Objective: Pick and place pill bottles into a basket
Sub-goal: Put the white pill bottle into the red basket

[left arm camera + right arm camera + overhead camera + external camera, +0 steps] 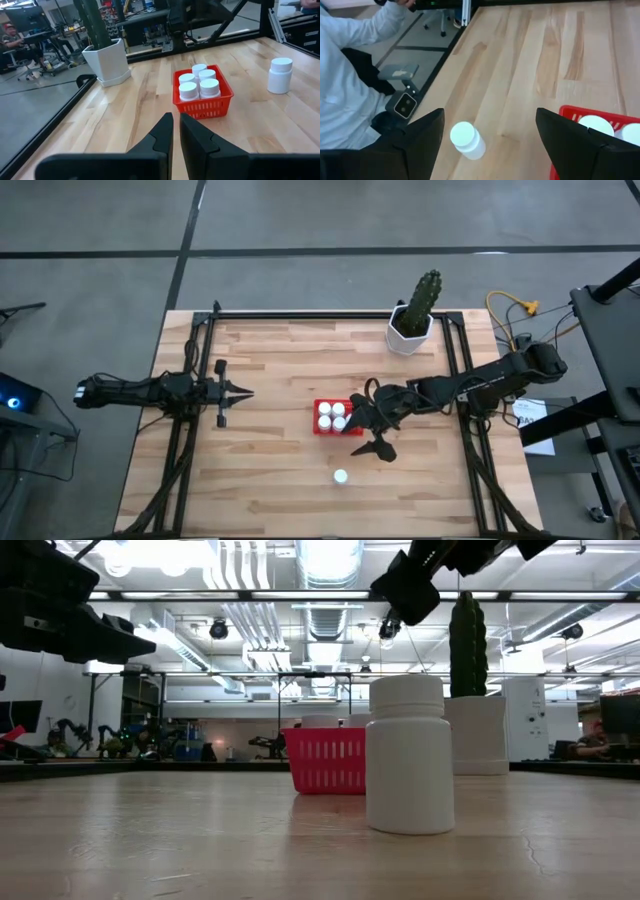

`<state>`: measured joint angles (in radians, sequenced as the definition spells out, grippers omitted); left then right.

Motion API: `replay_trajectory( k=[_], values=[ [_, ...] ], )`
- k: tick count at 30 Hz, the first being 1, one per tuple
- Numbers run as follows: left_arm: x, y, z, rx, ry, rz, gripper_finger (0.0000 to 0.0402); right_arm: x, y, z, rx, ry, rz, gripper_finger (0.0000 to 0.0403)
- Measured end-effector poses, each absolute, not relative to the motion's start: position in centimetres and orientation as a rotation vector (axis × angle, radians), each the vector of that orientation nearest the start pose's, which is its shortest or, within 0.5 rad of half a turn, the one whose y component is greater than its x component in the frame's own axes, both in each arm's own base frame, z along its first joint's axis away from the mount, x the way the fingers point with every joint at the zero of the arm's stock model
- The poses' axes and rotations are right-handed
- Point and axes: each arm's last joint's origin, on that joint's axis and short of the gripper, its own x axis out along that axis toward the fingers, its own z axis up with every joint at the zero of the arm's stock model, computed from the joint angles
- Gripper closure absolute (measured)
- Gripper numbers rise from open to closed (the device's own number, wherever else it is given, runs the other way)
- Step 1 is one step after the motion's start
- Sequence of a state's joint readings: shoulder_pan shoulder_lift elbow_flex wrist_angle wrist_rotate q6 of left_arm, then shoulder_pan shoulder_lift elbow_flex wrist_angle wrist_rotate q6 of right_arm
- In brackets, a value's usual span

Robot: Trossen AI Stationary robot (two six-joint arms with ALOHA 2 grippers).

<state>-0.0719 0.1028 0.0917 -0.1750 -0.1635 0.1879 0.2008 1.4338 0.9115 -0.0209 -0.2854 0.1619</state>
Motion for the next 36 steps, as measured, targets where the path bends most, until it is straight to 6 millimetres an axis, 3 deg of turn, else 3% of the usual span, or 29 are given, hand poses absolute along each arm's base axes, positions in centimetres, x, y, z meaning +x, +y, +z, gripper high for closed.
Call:
replay_trajectory(
  k=[10, 15, 22, 29, 36],
  values=[
    [9.8, -0.2, 17.0, 0.209, 0.193, 0.073, 0.0387, 30.3, 7.0, 25.2, 0.230, 0.542, 0.421, 0.0105],
    [9.8, -0.2, 17.0, 0.209, 0.193, 0.073, 0.0387, 30.1, 7.1, 25.2, 0.228, 0.651, 0.400, 0.0122],
    [9.8, -0.2, 17.0, 0.209, 0.192, 0.073, 0.0387, 30.9, 8.6, 25.6, 0.090, 0.788, 0.339, 0.0152],
    [9.8, -0.2, 17.0, 0.209, 0.197, 0.073, 0.0387, 33.3, 10.7, 23.4, 0.021, 0.944, 0.346, 0.0167],
    [9.8, -0.2, 17.0, 0.210, 0.198, 0.075, 0.0387, 35.6, 12.2, 20.6, -0.018, 1.107, 0.356, 0.0158]
  ],
)
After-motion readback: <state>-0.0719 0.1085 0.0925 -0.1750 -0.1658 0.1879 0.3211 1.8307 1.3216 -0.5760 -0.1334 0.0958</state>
